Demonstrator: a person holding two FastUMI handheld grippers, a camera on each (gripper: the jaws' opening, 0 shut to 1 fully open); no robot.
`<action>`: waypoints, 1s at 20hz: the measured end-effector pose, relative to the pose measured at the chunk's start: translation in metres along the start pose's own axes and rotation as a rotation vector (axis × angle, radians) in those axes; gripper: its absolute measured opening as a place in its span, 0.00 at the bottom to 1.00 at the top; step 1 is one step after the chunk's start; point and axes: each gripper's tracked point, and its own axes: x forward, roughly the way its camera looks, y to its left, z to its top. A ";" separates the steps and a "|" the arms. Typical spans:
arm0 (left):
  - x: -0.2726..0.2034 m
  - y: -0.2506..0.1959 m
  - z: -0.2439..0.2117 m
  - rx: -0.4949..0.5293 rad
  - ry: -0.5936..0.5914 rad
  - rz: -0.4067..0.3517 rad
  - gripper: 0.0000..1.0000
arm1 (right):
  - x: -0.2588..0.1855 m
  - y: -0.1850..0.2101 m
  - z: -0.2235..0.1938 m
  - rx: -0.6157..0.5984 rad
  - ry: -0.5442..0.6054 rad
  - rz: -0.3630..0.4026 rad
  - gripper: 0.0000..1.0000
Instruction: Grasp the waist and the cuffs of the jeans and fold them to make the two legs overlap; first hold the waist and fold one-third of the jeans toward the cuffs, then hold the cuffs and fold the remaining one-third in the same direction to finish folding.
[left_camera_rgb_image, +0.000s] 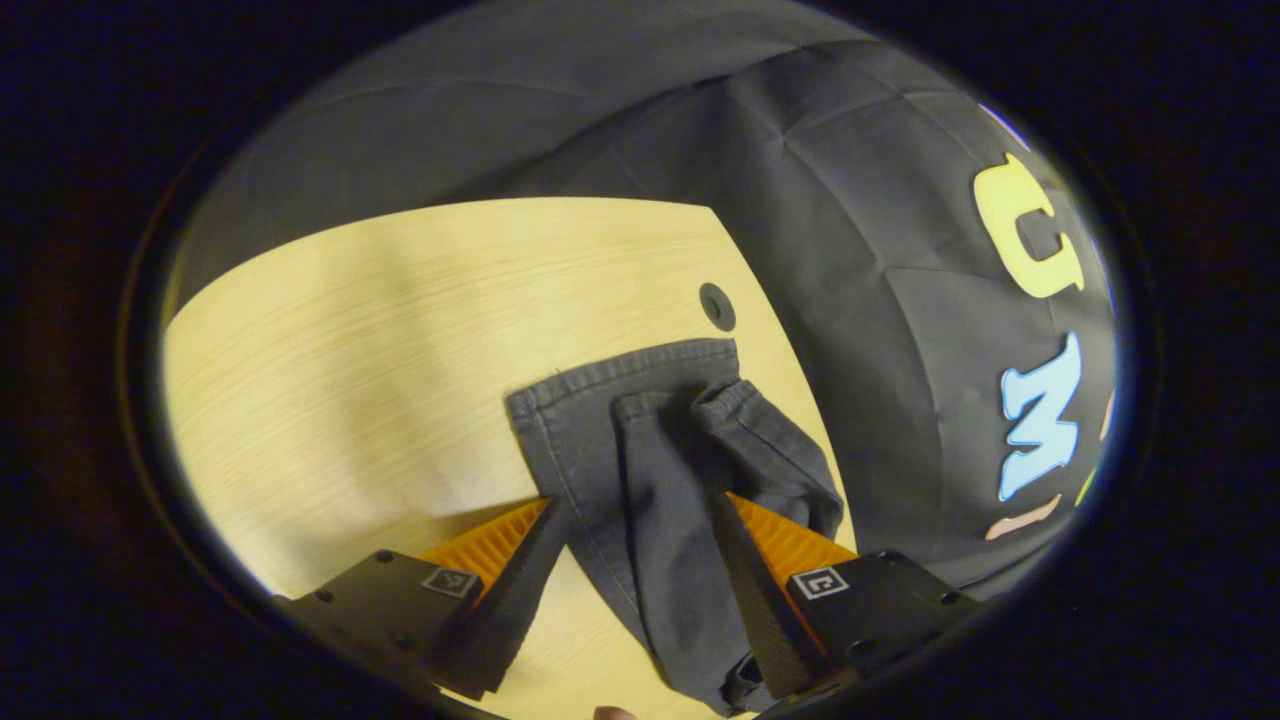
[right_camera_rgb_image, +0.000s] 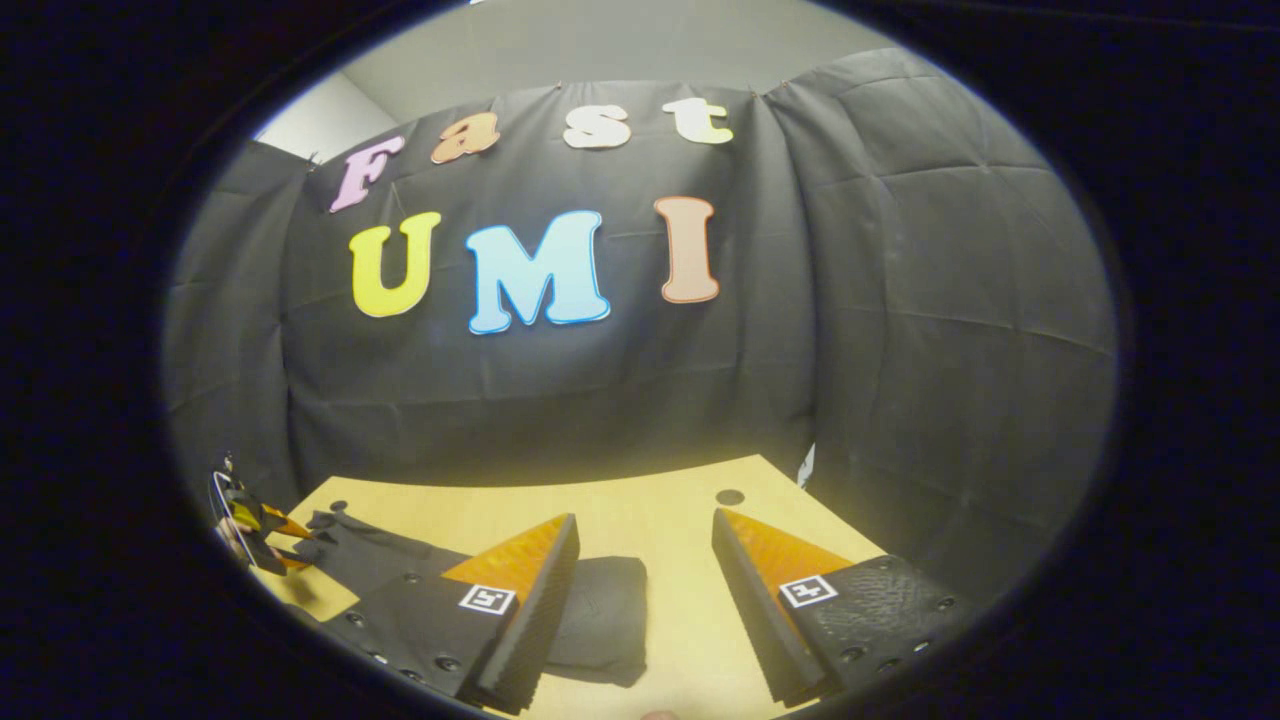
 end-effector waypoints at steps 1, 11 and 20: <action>0.004 -0.005 -0.001 -0.011 0.003 -0.020 0.98 | 0.003 0.002 0.001 -0.002 0.001 0.001 0.80; 0.031 -0.026 -0.011 -0.089 0.024 -0.150 0.85 | 0.019 0.046 0.018 -0.094 -0.027 0.079 0.80; 0.048 -0.014 -0.014 0.027 0.023 -0.077 0.21 | 0.019 0.053 0.013 -0.080 -0.002 0.083 0.81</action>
